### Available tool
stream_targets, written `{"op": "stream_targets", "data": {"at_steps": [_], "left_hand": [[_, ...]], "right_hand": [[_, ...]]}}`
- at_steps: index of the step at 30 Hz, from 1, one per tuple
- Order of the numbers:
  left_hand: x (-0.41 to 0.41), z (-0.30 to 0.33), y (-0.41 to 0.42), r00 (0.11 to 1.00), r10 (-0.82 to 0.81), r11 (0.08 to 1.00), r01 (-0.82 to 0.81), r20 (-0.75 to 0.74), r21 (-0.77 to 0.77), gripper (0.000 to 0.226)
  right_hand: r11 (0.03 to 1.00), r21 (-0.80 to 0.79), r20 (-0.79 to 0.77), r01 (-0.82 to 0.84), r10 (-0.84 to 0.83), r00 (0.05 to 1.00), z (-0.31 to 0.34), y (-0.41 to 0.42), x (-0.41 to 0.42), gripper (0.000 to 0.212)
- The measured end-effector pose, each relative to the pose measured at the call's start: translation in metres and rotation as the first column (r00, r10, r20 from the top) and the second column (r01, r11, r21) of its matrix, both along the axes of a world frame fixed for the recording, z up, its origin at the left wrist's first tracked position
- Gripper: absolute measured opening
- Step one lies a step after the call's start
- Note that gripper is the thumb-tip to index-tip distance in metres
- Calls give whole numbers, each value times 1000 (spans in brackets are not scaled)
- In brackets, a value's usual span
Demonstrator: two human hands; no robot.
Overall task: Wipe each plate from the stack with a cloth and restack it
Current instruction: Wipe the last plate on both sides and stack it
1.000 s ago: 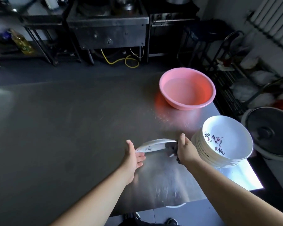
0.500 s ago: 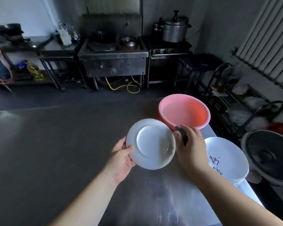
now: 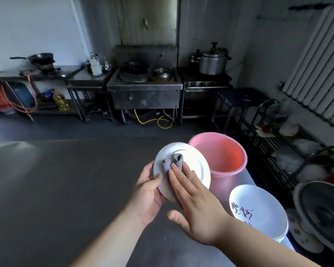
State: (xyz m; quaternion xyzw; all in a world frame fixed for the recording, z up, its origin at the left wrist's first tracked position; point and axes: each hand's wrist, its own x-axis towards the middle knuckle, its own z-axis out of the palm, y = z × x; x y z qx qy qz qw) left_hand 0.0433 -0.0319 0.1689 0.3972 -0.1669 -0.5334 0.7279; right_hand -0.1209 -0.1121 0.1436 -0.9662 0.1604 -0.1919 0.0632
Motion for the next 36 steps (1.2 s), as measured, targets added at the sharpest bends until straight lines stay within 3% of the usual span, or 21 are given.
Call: {"op": "stream_targets", "data": {"at_steps": [5,11,18,23,29,36], "left_hand": [[-14,5,-7,1000,17,1000,-17,11,13,46],[-13,19,-20,997,69,997,-68,31,-38,45],[-29,14,-25,998,45,999,-44,42,-7,46],[-24,21,-37,996,78,996,-77,43,-40,49],[-37,24,-39,998,50,998,-48,48,-42,49],[-34,32,-42,995,97,993,-95,15,-74,49]], "right_hand": [[969,-150,-28,197,-203,979,27,-47,10,94],[987,-155,37,32,-27,999,8,-24,-11,101],[974,-112,53,197,-193,980,28,-73,-11,95],[988,-128,187,87,-63,980,5,-45,-34,89],[968,-52,234,247,-228,945,38,-85,-25,82],[978,-68,304,199,-170,937,10,-57,-37,78]]}}
